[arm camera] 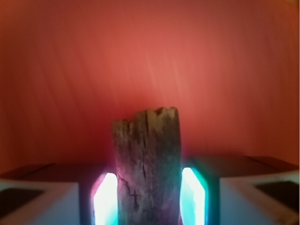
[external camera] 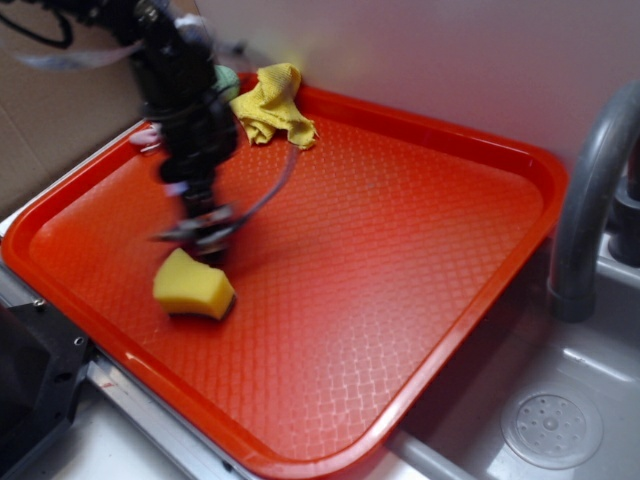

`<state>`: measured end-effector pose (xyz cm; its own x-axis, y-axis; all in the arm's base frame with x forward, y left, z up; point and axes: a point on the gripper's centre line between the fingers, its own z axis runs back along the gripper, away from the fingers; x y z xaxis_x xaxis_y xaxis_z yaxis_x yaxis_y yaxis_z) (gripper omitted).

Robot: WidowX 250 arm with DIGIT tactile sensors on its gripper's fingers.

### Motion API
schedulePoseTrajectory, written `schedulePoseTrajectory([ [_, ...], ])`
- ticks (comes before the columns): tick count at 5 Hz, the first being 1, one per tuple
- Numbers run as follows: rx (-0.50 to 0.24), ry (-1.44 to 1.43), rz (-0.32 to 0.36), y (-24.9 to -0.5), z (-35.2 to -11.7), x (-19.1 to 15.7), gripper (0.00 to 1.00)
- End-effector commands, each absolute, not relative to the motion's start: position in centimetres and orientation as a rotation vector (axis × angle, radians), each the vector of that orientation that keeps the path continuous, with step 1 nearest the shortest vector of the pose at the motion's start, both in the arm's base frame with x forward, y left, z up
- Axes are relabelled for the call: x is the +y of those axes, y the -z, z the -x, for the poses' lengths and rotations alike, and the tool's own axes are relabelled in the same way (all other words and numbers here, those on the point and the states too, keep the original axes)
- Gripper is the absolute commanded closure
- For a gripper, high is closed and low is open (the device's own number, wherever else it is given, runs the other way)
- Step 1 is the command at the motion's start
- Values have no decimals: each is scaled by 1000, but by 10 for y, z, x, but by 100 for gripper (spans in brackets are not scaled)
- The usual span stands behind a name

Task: Grab the wood chip.

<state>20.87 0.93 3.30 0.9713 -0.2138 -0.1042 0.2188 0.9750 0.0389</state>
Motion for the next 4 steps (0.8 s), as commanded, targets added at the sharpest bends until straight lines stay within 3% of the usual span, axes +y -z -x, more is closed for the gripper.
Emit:
schedulePoseTrajectory([
  [1,-84,-260,-33,-144,-223,45,100],
  [3,-165,-378,-37,-244,-214,31,100],
  [4,-147,-399,-21,-267,-208,32,100],
])
